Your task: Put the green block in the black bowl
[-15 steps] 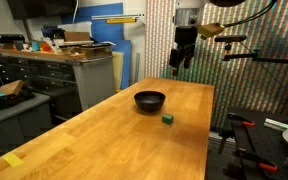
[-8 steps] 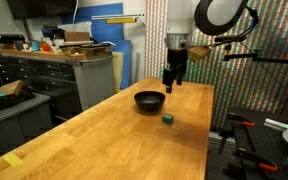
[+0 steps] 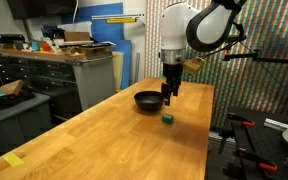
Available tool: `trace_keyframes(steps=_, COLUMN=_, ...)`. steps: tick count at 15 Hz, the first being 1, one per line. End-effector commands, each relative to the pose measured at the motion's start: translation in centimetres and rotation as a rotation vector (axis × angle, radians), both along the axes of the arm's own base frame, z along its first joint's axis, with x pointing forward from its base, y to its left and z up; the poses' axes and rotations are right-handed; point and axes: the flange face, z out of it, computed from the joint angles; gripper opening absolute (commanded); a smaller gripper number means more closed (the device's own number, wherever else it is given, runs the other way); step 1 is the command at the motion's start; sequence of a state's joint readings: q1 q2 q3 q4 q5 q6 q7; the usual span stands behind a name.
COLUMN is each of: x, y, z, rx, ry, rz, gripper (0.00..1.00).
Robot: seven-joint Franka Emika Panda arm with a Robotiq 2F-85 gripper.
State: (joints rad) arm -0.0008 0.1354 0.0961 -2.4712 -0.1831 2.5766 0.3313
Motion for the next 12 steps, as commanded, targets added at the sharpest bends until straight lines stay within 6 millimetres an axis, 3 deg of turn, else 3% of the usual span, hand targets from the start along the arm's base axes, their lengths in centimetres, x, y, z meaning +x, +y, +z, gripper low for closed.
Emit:
trace_keyframes(steps=1, x=0.9, y=-0.5, z=-1.5, rx=0.032, ry=0.010, rz=0.060, gripper=1.00)
trace_keyframes(steps=12, x=1.8, y=-2.0, z=-4.9, rx=0.139, ry=0.056, rz=0.083, gripper=1.00)
